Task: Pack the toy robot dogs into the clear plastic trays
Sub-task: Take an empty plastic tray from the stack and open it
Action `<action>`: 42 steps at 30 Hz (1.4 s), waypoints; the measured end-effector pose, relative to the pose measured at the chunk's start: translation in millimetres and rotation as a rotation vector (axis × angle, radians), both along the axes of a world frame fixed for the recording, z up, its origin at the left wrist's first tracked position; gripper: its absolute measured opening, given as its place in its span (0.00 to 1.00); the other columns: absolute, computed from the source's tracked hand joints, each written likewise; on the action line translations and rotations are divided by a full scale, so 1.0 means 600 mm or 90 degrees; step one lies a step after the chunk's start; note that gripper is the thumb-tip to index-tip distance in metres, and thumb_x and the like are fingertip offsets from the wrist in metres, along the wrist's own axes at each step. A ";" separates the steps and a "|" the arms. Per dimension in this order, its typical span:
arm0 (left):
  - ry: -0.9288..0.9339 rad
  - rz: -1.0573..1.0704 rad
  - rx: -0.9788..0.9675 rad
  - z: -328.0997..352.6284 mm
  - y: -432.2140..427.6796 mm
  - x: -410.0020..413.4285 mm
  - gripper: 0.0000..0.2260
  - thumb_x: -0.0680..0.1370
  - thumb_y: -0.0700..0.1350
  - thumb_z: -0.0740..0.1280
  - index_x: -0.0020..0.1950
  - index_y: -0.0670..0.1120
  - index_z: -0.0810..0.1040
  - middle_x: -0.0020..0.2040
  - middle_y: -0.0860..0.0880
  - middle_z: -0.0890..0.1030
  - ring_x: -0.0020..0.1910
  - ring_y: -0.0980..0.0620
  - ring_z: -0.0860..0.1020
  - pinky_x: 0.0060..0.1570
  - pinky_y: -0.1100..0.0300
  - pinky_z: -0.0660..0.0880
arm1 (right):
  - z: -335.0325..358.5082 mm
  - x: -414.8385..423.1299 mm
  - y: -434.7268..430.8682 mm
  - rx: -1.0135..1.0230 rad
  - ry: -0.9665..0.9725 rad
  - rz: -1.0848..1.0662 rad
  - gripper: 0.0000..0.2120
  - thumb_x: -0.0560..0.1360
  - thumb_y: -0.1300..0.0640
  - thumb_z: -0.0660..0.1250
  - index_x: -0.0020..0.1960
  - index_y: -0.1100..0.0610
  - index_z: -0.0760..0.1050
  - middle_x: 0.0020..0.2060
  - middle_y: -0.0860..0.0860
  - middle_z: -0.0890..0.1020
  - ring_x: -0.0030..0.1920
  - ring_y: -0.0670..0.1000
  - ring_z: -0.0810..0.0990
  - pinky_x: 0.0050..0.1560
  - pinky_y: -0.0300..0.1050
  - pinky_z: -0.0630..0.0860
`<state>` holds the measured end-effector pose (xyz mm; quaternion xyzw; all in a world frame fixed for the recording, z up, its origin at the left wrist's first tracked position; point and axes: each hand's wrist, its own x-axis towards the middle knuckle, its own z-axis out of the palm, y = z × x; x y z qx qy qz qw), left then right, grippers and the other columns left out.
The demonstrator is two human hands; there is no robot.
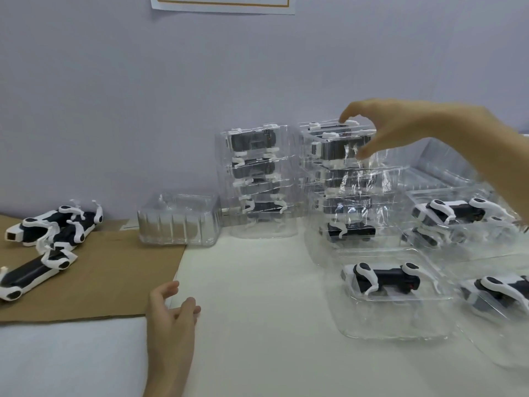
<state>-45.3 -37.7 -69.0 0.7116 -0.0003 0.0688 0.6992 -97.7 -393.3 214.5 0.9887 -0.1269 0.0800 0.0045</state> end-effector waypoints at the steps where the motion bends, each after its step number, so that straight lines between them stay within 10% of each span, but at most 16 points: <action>1: 0.002 0.000 0.003 0.001 -0.001 -0.001 0.12 0.81 0.35 0.63 0.60 0.50 0.72 0.63 0.50 0.72 0.42 0.49 0.81 0.44 0.57 0.74 | 0.000 -0.004 0.012 0.006 -0.053 0.035 0.31 0.73 0.55 0.76 0.72 0.48 0.68 0.70 0.53 0.72 0.69 0.56 0.71 0.69 0.54 0.68; 6: -0.026 -0.027 0.037 0.007 -0.009 -0.014 0.14 0.80 0.36 0.64 0.55 0.56 0.72 0.58 0.54 0.75 0.42 0.50 0.81 0.45 0.55 0.73 | -0.072 0.002 0.148 0.108 -0.441 0.330 0.08 0.74 0.67 0.67 0.50 0.58 0.82 0.41 0.49 0.85 0.42 0.48 0.83 0.48 0.47 0.81; 11: -0.016 -0.001 -0.015 0.014 -0.005 -0.016 0.12 0.79 0.33 0.61 0.48 0.50 0.78 0.40 0.50 0.80 0.27 0.53 0.75 0.30 0.57 0.71 | -0.216 0.099 0.274 0.086 -0.291 0.334 0.06 0.77 0.55 0.68 0.53 0.53 0.80 0.44 0.47 0.84 0.46 0.52 0.82 0.46 0.49 0.79; 15: 0.020 -0.002 -0.050 0.013 -0.004 -0.013 0.13 0.79 0.32 0.59 0.42 0.46 0.78 0.29 0.47 0.75 0.22 0.51 0.66 0.21 0.62 0.61 | -0.327 0.201 0.335 0.065 -0.073 0.239 0.28 0.78 0.43 0.68 0.73 0.53 0.67 0.68 0.52 0.77 0.68 0.56 0.72 0.66 0.54 0.67; 22: 0.004 -0.080 -0.005 0.015 0.001 -0.007 0.12 0.80 0.36 0.63 0.38 0.45 0.77 0.28 0.47 0.72 0.25 0.49 0.66 0.22 0.62 0.60 | -0.374 0.323 0.382 0.027 -0.154 0.149 0.38 0.73 0.43 0.72 0.75 0.56 0.60 0.72 0.53 0.68 0.72 0.56 0.65 0.69 0.56 0.64; 27: 0.011 -0.082 -0.028 0.018 0.008 -0.009 0.11 0.82 0.39 0.63 0.40 0.45 0.78 0.29 0.48 0.74 0.25 0.49 0.67 0.22 0.61 0.61 | -0.344 0.329 0.374 -0.053 -0.074 0.149 0.13 0.73 0.45 0.70 0.52 0.52 0.78 0.53 0.51 0.80 0.59 0.56 0.69 0.60 0.52 0.62; 33: 0.005 -0.064 -0.157 0.028 0.013 -0.014 0.06 0.84 0.48 0.61 0.55 0.49 0.76 0.42 0.45 0.78 0.27 0.50 0.71 0.22 0.60 0.63 | -0.312 0.229 0.391 0.349 -0.171 0.179 0.19 0.72 0.44 0.73 0.34 0.53 0.69 0.28 0.46 0.69 0.36 0.50 0.71 0.43 0.48 0.60; 37: -0.055 -0.097 -0.242 0.053 0.028 -0.015 0.16 0.77 0.57 0.64 0.56 0.47 0.79 0.44 0.45 0.79 0.30 0.50 0.73 0.25 0.58 0.67 | -0.320 0.094 0.373 0.767 -0.268 0.216 0.14 0.73 0.49 0.75 0.45 0.61 0.80 0.34 0.54 0.79 0.35 0.53 0.78 0.41 0.51 0.74; 42: -0.185 -0.175 -0.182 0.076 0.016 -0.056 0.14 0.70 0.60 0.70 0.42 0.49 0.81 0.32 0.47 0.76 0.28 0.51 0.73 0.27 0.59 0.70 | -0.355 -0.038 0.362 0.878 -0.389 0.267 0.05 0.70 0.52 0.75 0.42 0.53 0.82 0.37 0.51 0.83 0.38 0.47 0.81 0.39 0.34 0.74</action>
